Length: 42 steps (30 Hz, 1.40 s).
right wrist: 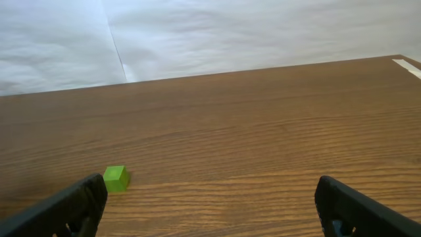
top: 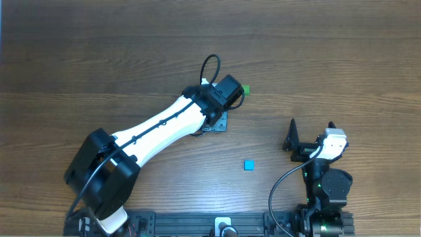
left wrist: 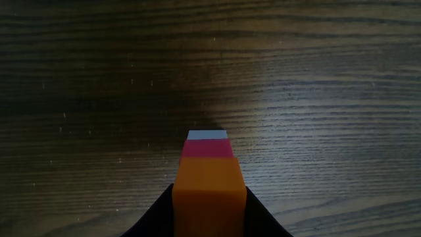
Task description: Stack Cubes
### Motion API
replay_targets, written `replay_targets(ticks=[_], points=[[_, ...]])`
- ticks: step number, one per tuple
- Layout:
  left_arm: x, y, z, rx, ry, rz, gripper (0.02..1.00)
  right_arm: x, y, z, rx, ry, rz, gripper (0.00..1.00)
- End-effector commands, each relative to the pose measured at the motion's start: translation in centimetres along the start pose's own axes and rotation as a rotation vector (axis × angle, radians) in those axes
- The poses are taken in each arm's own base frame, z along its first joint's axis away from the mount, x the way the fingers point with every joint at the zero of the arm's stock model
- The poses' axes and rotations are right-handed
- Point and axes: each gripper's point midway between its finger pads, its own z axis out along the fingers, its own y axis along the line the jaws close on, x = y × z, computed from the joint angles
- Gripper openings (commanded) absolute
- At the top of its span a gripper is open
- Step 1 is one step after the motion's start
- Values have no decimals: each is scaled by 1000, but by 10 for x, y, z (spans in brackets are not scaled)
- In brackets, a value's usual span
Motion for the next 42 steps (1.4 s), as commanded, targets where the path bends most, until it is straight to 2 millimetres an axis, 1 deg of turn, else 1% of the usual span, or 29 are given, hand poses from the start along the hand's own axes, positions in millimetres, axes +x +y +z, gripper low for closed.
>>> replay_targets(ticks=[1, 4, 5, 6, 9, 11, 12, 13, 14, 15, 18, 20, 22, 24, 26, 29, 31, 32, 33, 35, 36, 37, 40, 42], points=[[-3, -2, 1, 7, 5, 5, 137, 2, -1, 0, 0, 1, -8, 991], [-3, -2, 1, 7, 5, 5, 152, 2, -1, 0, 0, 1, -8, 991], [-3, -2, 1, 7, 5, 4, 165, 2, -1, 0, 0, 1, -8, 991], [-3, -2, 1, 7, 5, 5, 200, 3, -1, 0, 0, 1, -8, 991], [-3, -1, 1, 6, 5, 5, 400, 2, -1, 0, 0, 1, -8, 991], [-3, -1, 1, 6, 5, 5, 647, 2, -1, 0, 0, 1, -8, 991], [-3, -1, 1, 6, 5, 5, 744, 3, -1, 0, 0, 1, -8, 993], [-3, -1, 1, 6, 5, 5, 864, 2, -1, 0, 0, 1, -8, 991], [-3, -1, 1, 6, 5, 5, 945, 2, -1, 0, 0, 1, -8, 993], [-3, -2, 1, 7, 5, 4, 1000, 2, -1, 0, 0, 1, -8, 993], [-5, -1, 2, 9, 2, -1, 1000, 2, -1, 0, 0, 1, -8, 991], [-10, 1, 2, 13, -8, -42, 1000, 2, -1, 0, 0, 1, -8, 993], [-19, 4, -1, 28, -31, -98, 1000, 2, -1, 0, 0, 1, -8, 993], [-36, 5, -11, 67, -85, -134, 1000, 2, -1, 0, 0, 1, -8, 991], [-56, 9, -26, 107, -155, -169, 998, 2, -1, 0, 0, 1, -8, 993], [-87, 25, -59, 138, -292, -236, 1000, 2, -1, 0, 0, 1, -8, 993], [-107, 41, -91, 160, -401, -286, 1000, 2, -1, 0, 0, 1, -8, 993], [-121, 58, -121, 184, -492, -326, 998, 2, -1, 0, 0, 1, -8, 991], [-127, 68, -137, 191, -539, -352, 1000, 2, -1, 0, 0, 1, -8, 993], [-134, 88, -167, 196, -620, -379, 998, 2, -1, 0, 0, 1, -8, 993], [-136, 101, -190, 200, -697, -370, 998, 2, -1, 0, 0, 1, -8, 993], [-137, 110, -203, 203, -751, -367, 998, 3, -1, 0, 0, 1, -8, 991], [-135, 132, -232, 216, -912, -337, 998, 2, -1, 0, 0, 1, -8, 993], [-126, 152, -241, 229, -1018, -349, 998, 2, -1, 0, 0, 1, -8, 991]])
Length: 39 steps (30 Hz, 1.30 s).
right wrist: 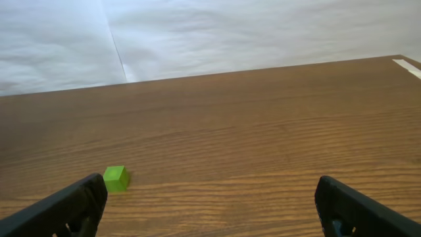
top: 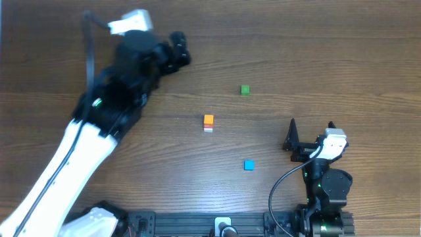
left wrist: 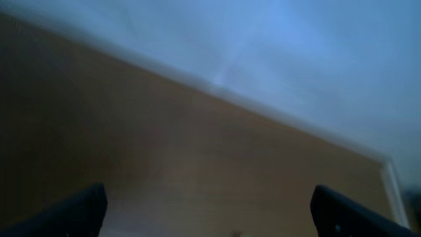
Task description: Stack Cubes
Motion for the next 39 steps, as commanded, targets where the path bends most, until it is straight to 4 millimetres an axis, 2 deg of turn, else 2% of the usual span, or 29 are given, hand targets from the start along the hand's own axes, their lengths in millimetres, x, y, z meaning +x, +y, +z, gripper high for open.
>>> replay_targets(ticks=[1, 4, 9, 15, 21, 29, 34, 39], points=[[-13, 44, -32, 17, -190, 81, 998, 3, -1, 0, 0, 1, -8, 993], [-7, 69, -52, 87, -283, 105, 998, 2, -1, 0, 0, 1, -8, 993], [18, 107, -82, 117, -374, 201, 998, 2, -1, 0, 0, 1, -8, 993], [62, 158, -95, 54, -439, 258, 998, 2, -1, 0, 0, 1, -8, 993], [91, 174, -88, 55, -456, 285, 1000, 3, -1, 0, 0, 1, -8, 993], [106, 181, -83, 58, -494, 378, 998, 2, -1, 0, 0, 1, -8, 993], [106, 189, -83, 28, -488, 395, 998, 2, -1, 0, 0, 1, -8, 991], [128, 202, -75, -5, -391, 382, 1000, 2, -1, 0, 0, 1, -8, 993]])
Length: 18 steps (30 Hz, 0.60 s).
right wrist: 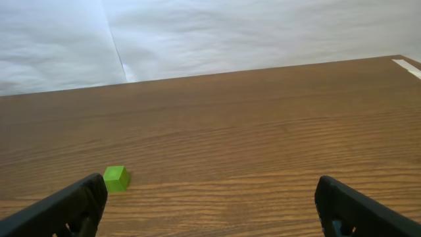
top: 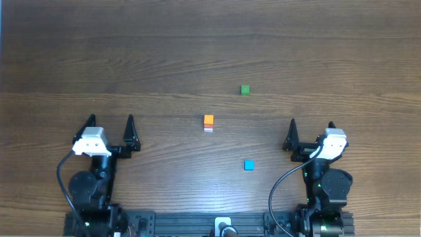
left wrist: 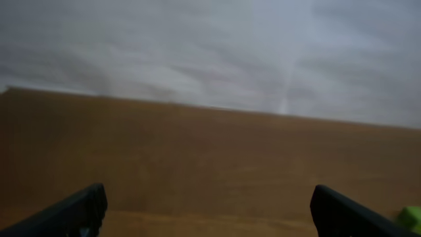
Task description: Stack Cubes
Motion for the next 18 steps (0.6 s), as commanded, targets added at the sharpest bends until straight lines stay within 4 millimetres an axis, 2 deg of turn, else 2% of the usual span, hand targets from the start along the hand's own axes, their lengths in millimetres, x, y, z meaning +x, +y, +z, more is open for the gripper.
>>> replay_targets(ticks=[1, 18], points=[[17, 1, -3, 4, 59, 25, 998, 2, -1, 0, 0, 1, -8, 993], [13, 1, -4, 4, 45, 8, 1000, 2, -1, 0, 0, 1, -8, 991]])
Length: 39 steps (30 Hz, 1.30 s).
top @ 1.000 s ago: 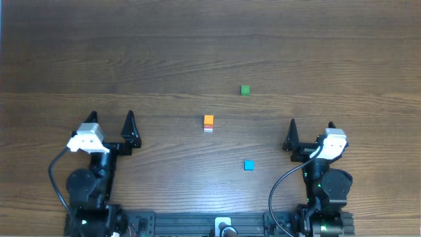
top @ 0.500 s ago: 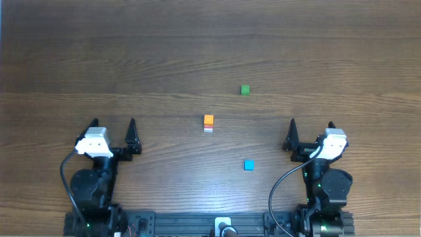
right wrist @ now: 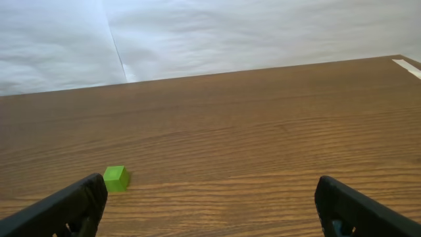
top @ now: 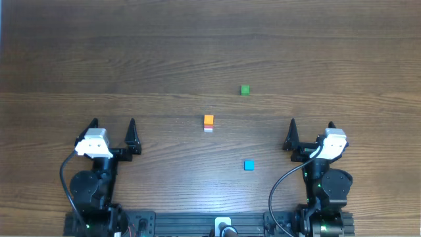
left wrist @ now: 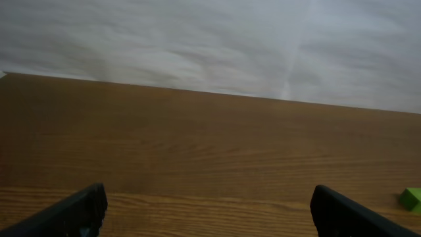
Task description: Stack Cubes
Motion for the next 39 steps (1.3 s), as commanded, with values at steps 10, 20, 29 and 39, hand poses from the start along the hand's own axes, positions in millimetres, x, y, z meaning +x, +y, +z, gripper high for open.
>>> replay_targets(ticks=[10, 20, 29, 39], points=[[2, 0, 0, 6, 2, 4, 1000, 2, -1, 0, 3, 0, -8, 993], [2, 0, 0, 6, 2, 4, 1000, -7, 3, 0, -23, -38, 60, 991], [2, 0, 0, 6, 2, 4, 1000, -76, 39, -16, -207, -168, 27, 993], [2, 0, 0, 6, 2, 4, 1000, -147, 69, 33, -296, 242, -19, 991]])
